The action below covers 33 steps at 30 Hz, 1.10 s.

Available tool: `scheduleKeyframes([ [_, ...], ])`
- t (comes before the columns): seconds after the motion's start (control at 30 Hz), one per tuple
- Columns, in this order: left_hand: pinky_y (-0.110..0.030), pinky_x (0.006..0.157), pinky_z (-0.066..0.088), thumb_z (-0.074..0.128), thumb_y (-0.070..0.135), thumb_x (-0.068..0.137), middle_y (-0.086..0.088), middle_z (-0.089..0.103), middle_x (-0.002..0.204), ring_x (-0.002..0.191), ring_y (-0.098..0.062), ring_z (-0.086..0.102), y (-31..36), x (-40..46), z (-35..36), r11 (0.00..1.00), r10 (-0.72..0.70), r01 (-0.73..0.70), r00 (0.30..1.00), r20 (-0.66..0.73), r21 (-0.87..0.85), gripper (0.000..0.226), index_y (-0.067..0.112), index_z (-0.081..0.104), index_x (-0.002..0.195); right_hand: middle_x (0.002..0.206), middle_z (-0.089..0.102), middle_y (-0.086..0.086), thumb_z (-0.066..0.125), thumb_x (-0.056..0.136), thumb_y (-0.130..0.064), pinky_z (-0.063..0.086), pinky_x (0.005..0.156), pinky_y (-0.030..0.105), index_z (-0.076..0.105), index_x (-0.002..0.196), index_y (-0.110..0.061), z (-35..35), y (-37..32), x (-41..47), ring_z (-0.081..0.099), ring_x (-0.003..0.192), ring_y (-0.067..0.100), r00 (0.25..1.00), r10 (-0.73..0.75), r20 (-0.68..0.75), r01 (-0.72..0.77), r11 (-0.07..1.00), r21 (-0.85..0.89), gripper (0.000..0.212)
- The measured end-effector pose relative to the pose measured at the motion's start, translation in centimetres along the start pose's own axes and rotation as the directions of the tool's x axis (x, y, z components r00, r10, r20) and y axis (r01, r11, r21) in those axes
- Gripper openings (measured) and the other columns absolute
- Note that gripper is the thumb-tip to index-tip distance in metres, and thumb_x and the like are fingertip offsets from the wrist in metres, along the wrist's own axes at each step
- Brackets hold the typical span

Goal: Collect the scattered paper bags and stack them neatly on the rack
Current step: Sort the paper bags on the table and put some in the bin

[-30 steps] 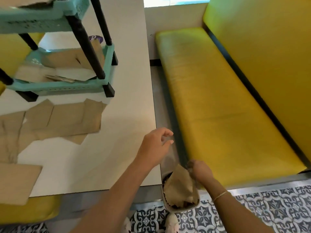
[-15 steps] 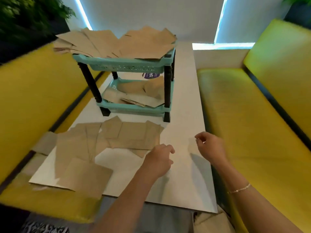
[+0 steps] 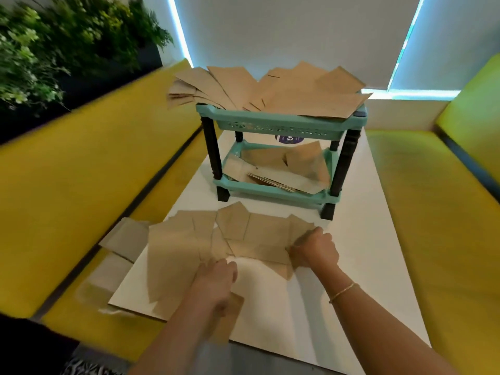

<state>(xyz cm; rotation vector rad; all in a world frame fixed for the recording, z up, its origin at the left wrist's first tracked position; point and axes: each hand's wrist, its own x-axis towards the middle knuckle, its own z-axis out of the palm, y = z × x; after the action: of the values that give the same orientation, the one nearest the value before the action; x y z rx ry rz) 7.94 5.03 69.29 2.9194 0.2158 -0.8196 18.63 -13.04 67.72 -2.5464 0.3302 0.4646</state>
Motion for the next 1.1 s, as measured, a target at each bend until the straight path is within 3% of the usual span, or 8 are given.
scheduleKeyframes([
  [0.13,-0.026,0.066,0.038,0.071,0.001,0.069,-0.008,0.056,0.109,0.086,-0.016,0.047,-0.5,0.7,-0.3,0.998,0.047,-0.044,0.997,0.056,-0.050,0.033,0.019,0.050,0.088,0.124,0.052,0.012,0.065,0.080,-0.024,0.046,0.092,0.038,0.032,0.131,-0.008,0.4,-0.4,0.1,0.054,0.114,0.030,0.995,0.090,0.042,-0.093,0.993,0.079,0.064],
  [0.3,-0.033,0.092,0.049,0.074,0.007,0.072,-0.008,0.055,0.118,0.106,-0.023,0.054,-0.3,1.6,-0.3,0.995,0.039,-0.048,0.994,0.101,0.084,0.025,0.014,0.067,0.096,0.114,0.058,0.010,0.063,0.080,-0.015,0.047,0.075,0.032,0.046,0.122,-0.011,-0.6,0.0,-0.3,0.058,0.100,0.028,0.999,0.034,-0.013,-0.033,0.996,0.079,0.045],
  [0.43,-0.031,0.091,0.048,0.071,0.022,0.080,-0.005,0.059,0.117,0.108,-0.021,0.056,1.3,1.3,-1.6,0.977,0.135,-0.149,0.986,0.099,0.153,0.030,0.014,0.066,0.108,0.114,0.063,0.010,0.042,0.089,-0.003,0.049,0.077,0.032,0.055,0.127,-0.015,-1.7,1.6,-0.6,0.059,0.094,0.027,0.988,-0.096,-0.117,0.112,0.984,0.139,0.041],
  [0.5,-0.030,0.085,0.048,0.072,0.015,0.077,-0.003,0.064,0.108,0.105,-0.019,0.060,2.4,1.4,-2.1,0.981,0.180,-0.185,0.980,0.083,0.062,0.013,0.018,0.066,0.089,0.118,0.063,0.010,0.039,0.088,0.002,0.049,0.085,0.034,0.051,0.134,-0.018,-2.4,2.6,-1.0,0.060,0.101,0.028,0.976,-0.141,-0.164,0.165,0.976,0.142,0.052],
  [0.57,-0.027,0.075,0.048,0.074,0.011,0.074,-0.002,0.067,0.099,0.097,-0.018,0.064,3.6,1.7,-2.5,0.976,0.209,-0.205,0.977,0.048,-0.080,0.024,0.021,0.053,0.067,0.117,0.064,0.008,0.039,0.086,0.005,0.050,0.086,0.032,0.052,0.134,-0.020,-3.0,3.7,-1.5,0.061,0.099,0.026,0.966,-0.164,-0.202,0.198,0.967,0.160,0.055],
  [0.67,-0.022,0.061,0.043,0.073,0.009,0.075,0.004,0.065,0.083,0.084,-0.013,0.064,5.3,1.8,-3.1,0.929,0.262,-0.253,0.965,-0.001,-0.270,0.031,0.024,0.048,0.067,0.113,0.066,0.007,0.046,0.085,0.006,0.050,0.084,0.030,0.061,0.124,-0.016,-3.5,5.6,-2.0,0.062,0.093,0.023,0.958,-0.115,-0.263,0.165,0.970,0.178,0.047],
  [0.87,-0.022,0.053,0.041,0.076,0.016,0.074,0.006,0.059,0.078,0.067,-0.009,0.053,7.7,1.5,-3.9,0.802,0.285,-0.303,0.951,-0.116,-0.514,0.024,0.025,0.054,0.076,0.098,0.060,0.003,0.057,0.086,-0.015,0.052,0.075,0.030,0.068,0.100,-0.013,-3.1,8.9,-2.5,0.057,0.088,0.019,0.971,0.060,-0.230,-0.045,0.997,0.067,0.018],
  [1.1,-0.021,0.061,0.042,0.078,0.018,0.072,0.008,0.057,0.078,0.070,-0.007,0.053,8.8,1.1,-3.4,0.774,0.283,-0.304,0.951,-0.126,-0.555,0.029,0.032,0.054,0.078,0.114,0.056,0.004,0.061,0.085,-0.047,0.050,0.082,0.032,0.055,0.119,-0.017,-2.3,6.6,-2.3,0.057,0.101,0.021,0.993,-0.055,-0.106,0.056,0.998,0.007,0.046],
])
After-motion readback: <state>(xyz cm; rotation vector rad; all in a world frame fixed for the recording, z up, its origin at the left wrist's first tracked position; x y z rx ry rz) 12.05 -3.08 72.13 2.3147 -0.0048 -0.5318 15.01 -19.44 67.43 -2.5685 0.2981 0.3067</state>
